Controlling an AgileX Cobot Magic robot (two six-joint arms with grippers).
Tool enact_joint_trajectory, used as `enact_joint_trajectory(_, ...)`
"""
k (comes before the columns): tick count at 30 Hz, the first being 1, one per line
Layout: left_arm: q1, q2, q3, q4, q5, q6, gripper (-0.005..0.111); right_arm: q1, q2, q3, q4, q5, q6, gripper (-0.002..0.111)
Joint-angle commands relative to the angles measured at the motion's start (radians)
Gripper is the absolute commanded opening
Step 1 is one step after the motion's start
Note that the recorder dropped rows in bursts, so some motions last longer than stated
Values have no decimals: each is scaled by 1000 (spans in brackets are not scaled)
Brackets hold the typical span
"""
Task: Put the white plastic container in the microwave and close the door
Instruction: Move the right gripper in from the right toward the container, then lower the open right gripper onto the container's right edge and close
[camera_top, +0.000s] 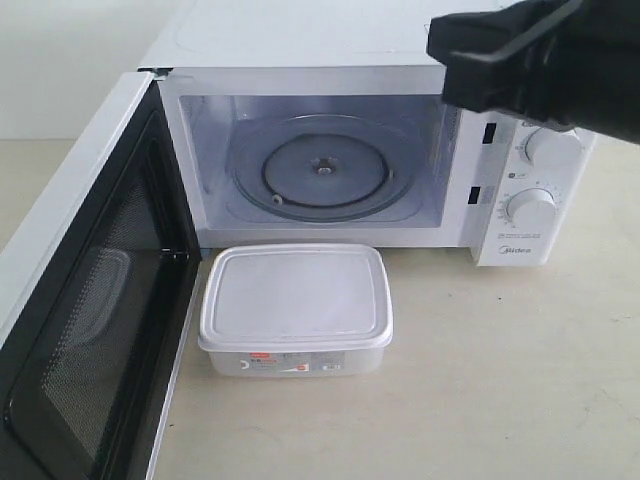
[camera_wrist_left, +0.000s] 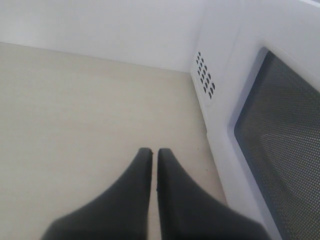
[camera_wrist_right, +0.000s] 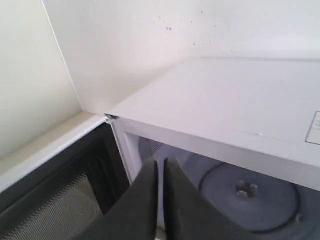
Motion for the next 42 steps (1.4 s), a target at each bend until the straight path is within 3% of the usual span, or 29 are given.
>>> enact_joint_trajectory(1,5,-3,4,1,1,4,4,-57,8,67,22,-157,62,0)
enact_joint_trajectory(6,5,-3,4,1,1,4,4,-69,30,256,337,-299,5,0)
enact_joint_trajectory(10,5,-3,4,1,1,4,4,-69,32,425,493,-464,76,0)
enact_joint_trajectory(19,5,-3,4,1,1,4,4,-69,113,576,466,-605,536,0)
enact_joint_trajectory(22,5,-3,4,1,1,4,4,-64,208,569,398,-659,584,0)
enact_joint_trajectory(29,5,-3,4,1,1,4,4,127,518,484,436,-801,701,0)
enact_joint_trajectory(32,5,-3,4,1,1,4,4,217,637,463,514,-929,707,0)
enact_joint_trajectory(35,5,-3,4,1,1,4,4,282,719,461,629,-934,710,0)
enact_joint_trajectory(38,5,-3,4,1,1,4,4,316,781,434,638,-934,743,9)
enact_joint_trajectory(42,5,-3,4,1,1,4,4,354,827,362,637,-934,801,39)
